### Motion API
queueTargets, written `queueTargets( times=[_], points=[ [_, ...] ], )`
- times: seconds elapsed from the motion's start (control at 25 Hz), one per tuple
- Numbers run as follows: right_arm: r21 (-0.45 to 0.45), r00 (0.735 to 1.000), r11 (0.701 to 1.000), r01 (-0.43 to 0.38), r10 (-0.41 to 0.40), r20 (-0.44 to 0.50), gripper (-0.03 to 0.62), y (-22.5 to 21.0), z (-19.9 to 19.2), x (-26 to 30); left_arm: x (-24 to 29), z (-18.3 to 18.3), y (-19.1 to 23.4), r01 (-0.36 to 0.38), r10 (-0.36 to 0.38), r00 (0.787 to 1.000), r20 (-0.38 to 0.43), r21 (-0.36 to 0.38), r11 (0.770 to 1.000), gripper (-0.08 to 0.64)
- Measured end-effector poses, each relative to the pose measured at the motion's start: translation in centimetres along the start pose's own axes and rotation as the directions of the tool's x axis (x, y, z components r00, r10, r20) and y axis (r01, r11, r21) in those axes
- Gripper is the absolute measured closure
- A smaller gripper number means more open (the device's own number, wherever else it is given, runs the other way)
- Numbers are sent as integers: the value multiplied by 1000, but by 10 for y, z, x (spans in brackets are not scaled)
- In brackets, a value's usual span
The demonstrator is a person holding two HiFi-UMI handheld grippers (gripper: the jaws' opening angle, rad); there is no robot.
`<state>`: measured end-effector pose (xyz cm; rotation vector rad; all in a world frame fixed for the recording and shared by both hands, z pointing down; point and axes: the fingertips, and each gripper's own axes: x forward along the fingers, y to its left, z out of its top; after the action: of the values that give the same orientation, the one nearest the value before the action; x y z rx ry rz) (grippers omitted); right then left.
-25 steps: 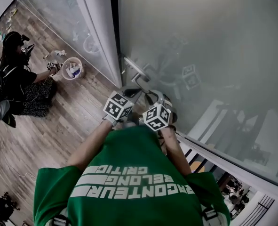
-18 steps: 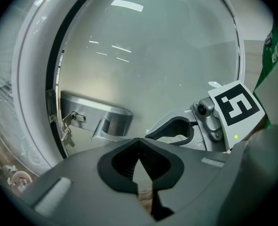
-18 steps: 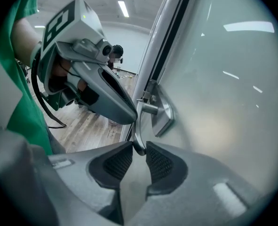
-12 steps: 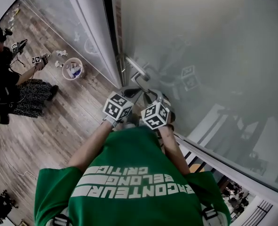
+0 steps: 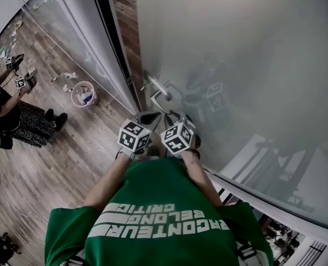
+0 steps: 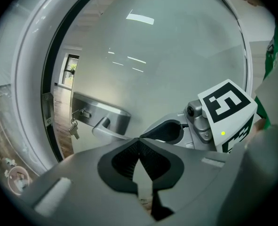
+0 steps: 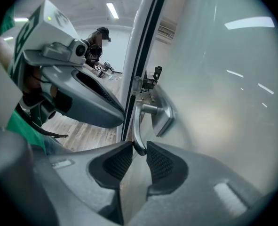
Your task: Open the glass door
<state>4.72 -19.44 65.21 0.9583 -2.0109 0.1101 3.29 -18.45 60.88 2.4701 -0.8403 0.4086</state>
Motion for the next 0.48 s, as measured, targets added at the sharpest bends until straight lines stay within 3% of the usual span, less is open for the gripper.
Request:
queueTargets(
  times=[0.48],
  points=[
    [60,999,997,40,-40,-16,512,-36,-4,21,7,11,4,23,-22,999,46,-23,999,544]
  ],
)
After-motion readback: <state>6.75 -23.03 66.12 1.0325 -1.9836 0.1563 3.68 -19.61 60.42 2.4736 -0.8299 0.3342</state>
